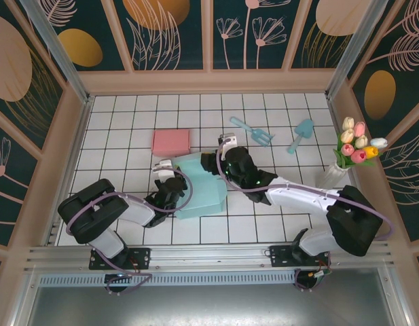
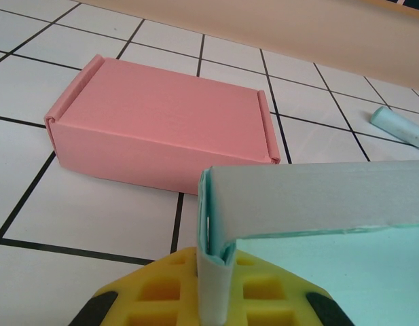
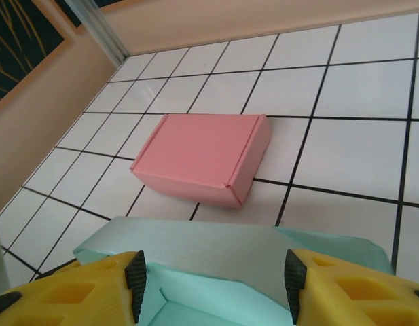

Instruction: Fold the paper box

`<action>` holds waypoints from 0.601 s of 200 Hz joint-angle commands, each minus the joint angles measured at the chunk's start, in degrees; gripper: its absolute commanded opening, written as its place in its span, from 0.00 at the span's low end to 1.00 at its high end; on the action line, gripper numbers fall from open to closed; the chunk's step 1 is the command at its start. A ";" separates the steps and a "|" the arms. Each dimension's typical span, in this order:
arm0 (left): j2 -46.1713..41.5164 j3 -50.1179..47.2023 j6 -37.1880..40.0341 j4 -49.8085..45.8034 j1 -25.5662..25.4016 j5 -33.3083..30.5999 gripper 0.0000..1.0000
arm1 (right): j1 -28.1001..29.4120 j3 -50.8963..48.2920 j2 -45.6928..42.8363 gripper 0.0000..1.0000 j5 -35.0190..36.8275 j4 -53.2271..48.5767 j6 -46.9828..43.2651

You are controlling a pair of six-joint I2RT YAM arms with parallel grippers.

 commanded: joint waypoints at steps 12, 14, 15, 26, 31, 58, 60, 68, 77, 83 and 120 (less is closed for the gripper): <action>0.26 1.24 -1.64 1.83 -0.27 -1.34 0.00 | -1.40 0.97 0.91 0.58 -1.73 3.07 2.72; 0.26 1.32 -1.67 1.77 -0.28 -1.29 0.00 | -1.40 0.89 0.93 0.58 -1.86 3.14 2.85; 0.26 1.38 -1.68 1.71 -0.30 -1.32 0.00 | -1.40 0.83 0.98 0.58 -1.94 3.21 2.89; 0.26 1.47 -1.94 1.54 -0.31 -1.13 0.00 | -1.35 0.43 1.45 0.58 -3.22 3.98 3.62; 0.27 1.60 -1.95 1.48 -0.38 -1.02 0.00 | -1.31 0.26 1.74 0.58 -3.79 4.34 3.94; 0.02 1.49 -2.26 1.65 -0.64 -0.92 0.00 | -1.14 0.15 3.73 0.58 -6.99 5.80 5.80; 0.00 1.51 -2.22 1.66 -0.64 -0.96 0.00 | -1.09 0.15 3.86 0.58 -7.13 5.89 5.88; -0.14 1.52 -2.22 1.59 -0.68 -1.09 0.00 | -0.85 0.23 4.45 0.58 -7.38 6.12 6.09; -0.27 1.43 -2.21 1.57 -0.74 -1.18 0.00 | -0.61 0.28 5.07 0.58 -7.38 6.38 6.30; -0.29 1.43 -2.21 1.57 -0.80 -1.19 0.00 | -0.43 0.20 5.24 0.58 -7.60 6.86 6.58; -0.01 1.60 -2.35 1.80 -0.96 -0.36 0.00 | -0.17 -2.15 5.86 0.58 -13.68 14.62 10.21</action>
